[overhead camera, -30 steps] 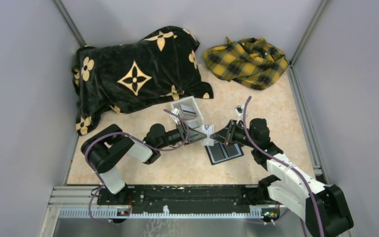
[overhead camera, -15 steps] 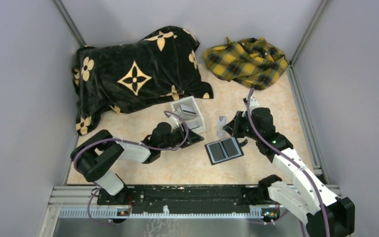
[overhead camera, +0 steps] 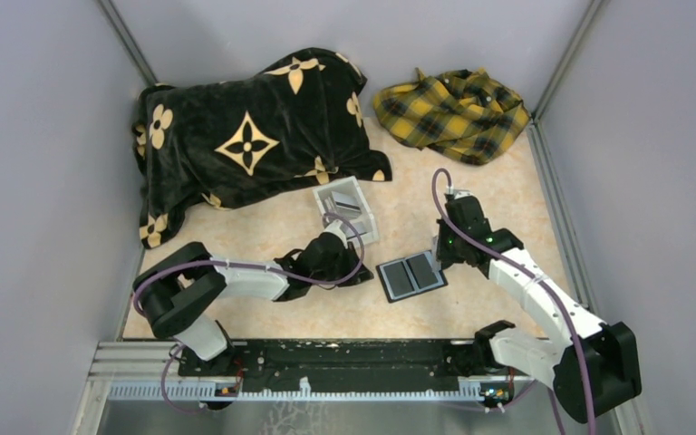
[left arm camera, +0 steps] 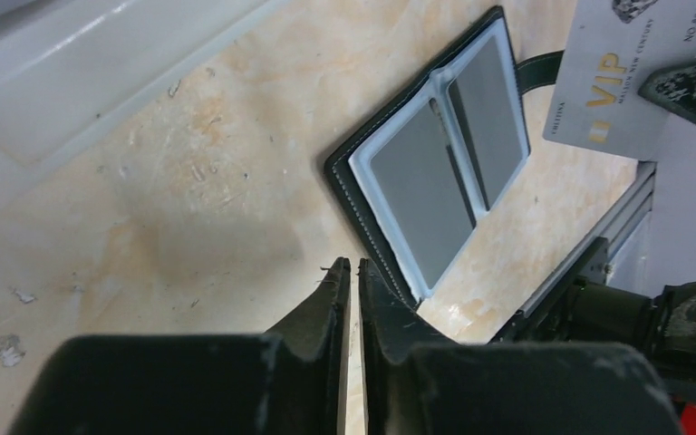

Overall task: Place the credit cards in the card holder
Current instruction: Move the card holder to the center of the board.

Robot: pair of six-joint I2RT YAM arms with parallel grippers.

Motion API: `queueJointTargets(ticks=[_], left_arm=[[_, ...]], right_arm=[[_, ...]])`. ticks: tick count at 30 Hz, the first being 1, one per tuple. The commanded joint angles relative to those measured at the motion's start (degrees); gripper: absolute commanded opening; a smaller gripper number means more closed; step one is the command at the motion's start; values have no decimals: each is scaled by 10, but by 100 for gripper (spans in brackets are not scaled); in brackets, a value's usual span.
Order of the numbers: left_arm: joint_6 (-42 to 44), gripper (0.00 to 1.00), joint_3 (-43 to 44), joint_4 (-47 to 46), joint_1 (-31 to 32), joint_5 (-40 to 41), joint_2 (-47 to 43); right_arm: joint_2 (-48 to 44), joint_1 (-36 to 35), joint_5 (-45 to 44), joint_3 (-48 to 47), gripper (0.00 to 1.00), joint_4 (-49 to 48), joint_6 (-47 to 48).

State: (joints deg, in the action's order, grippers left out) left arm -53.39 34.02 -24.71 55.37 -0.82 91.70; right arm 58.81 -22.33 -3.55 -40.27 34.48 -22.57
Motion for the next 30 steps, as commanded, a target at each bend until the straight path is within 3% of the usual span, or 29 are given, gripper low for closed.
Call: queueJointTargets(ticks=[1,8,22,30], left_arm=[[20,11,22,39,18,25,10],[30,5,62,87,38,33,35],[14,6,78,188,49,100,28],[3,9,79,244,49,132,-11]], right_arm=[[16,3,-42,-39,0,14,12],[42,3,-59,-47,0,20,11],[130,4,-104,-75,0,34,16],[154,4,-68,-73,0,39,17]])
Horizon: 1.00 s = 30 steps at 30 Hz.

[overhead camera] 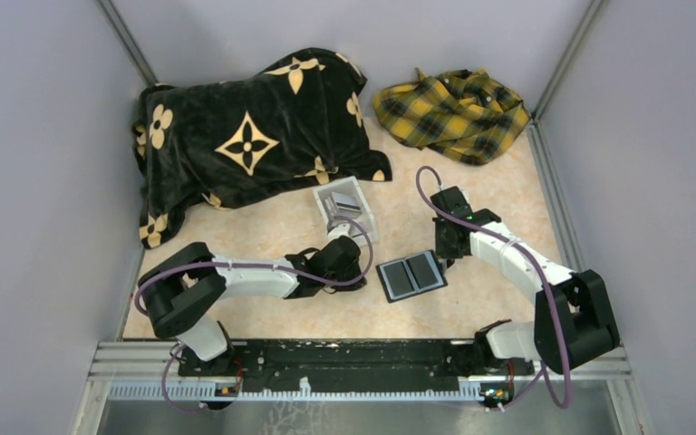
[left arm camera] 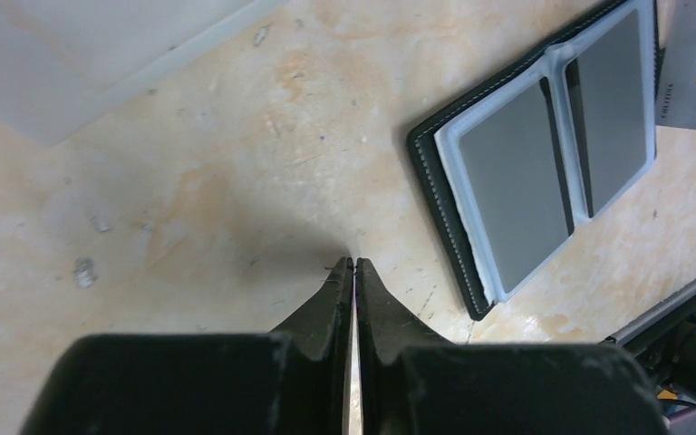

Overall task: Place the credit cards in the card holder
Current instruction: Move the card holder to the center of the board.

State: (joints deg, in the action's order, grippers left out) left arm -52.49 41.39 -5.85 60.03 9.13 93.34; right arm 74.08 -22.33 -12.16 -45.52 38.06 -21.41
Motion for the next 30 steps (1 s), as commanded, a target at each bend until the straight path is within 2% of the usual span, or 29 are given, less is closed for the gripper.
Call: queueJointTargets(ticks=[1,6,14,30], left_arm=[[-7,9,5,63,3,37,-33],[-20,12,-3,96,3,59,-59],[-35,13,-28,122,3,70,-92],[-81,13,-107,169,7,86,-189]], right_arm=[[1,4,25,-19,0,5,4],[-10,-4,46,-3,0,10,-14],[-14,-61,55,5,0,-10,-69],[74,-183,54,-34,0,-89,-162]])
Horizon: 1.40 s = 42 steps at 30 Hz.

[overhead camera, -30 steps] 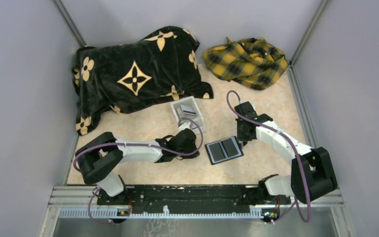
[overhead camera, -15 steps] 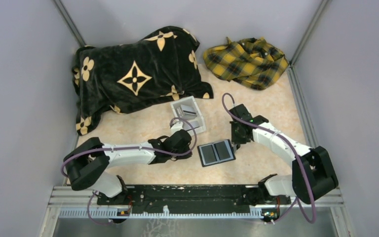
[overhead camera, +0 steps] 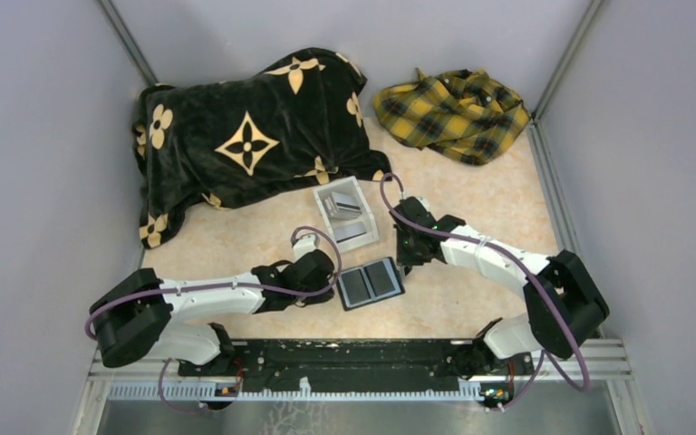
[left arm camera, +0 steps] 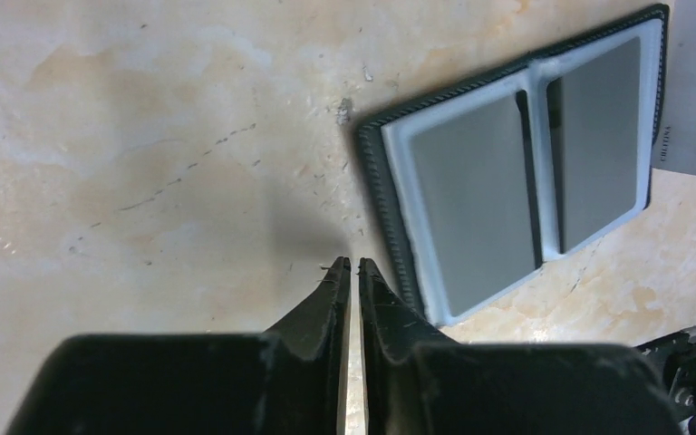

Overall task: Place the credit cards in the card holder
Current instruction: Move the card holder to the center of the board, then turn over the card slot in the card holder.

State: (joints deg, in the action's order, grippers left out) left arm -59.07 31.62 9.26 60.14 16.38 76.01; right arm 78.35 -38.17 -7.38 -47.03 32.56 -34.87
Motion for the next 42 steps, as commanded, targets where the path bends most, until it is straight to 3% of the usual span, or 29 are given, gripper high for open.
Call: queueJointTargets(ticks=[1,7,17,31,42], left_arm=[[-17,13,-9,20,7,15,-16],[-24,14,-6,32,10,25,-15],[-27,14,4,38,11,37,-3],[-33,13,8,38,12,35,24],[-32,13,10,41,12,38,34]], right_arm=[[36,-27,8,-22,0,-39,-30],[38,-35,-8,-21,0,-44,-27],[-72,-35,-65,12,0,-46,5],[-103,-35,54,98,0,-158,10],[-117,-35,69,108,0,-171,2]])
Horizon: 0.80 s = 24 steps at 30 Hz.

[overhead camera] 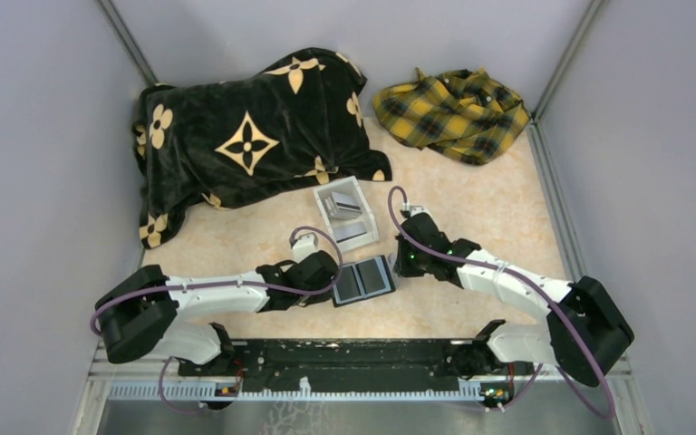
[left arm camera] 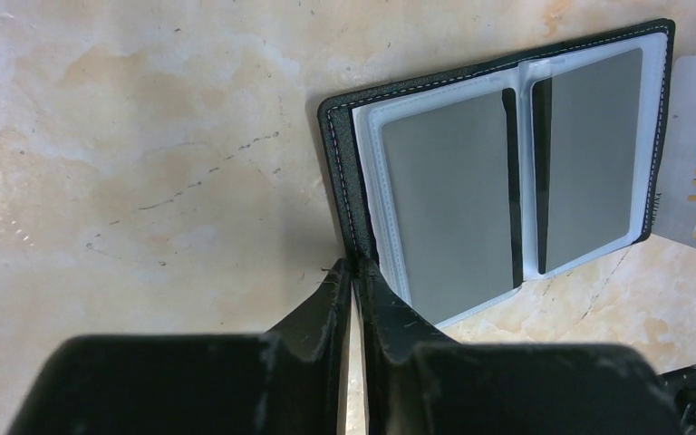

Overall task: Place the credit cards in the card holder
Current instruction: Turn over the card slot in the card holder.

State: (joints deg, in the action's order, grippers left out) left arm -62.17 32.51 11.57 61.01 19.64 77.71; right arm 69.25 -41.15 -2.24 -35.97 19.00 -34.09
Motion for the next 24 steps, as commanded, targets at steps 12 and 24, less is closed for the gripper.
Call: queueJointTargets(ticks=[12,24], left_arm=[[-5,13,-4,21,3,8,15],[-2,12,-2,20,4,6,27]], right_arm=[[-46,-5,-21,-15,0,11,3],[-53,-5,-54,-12,0,34,13]])
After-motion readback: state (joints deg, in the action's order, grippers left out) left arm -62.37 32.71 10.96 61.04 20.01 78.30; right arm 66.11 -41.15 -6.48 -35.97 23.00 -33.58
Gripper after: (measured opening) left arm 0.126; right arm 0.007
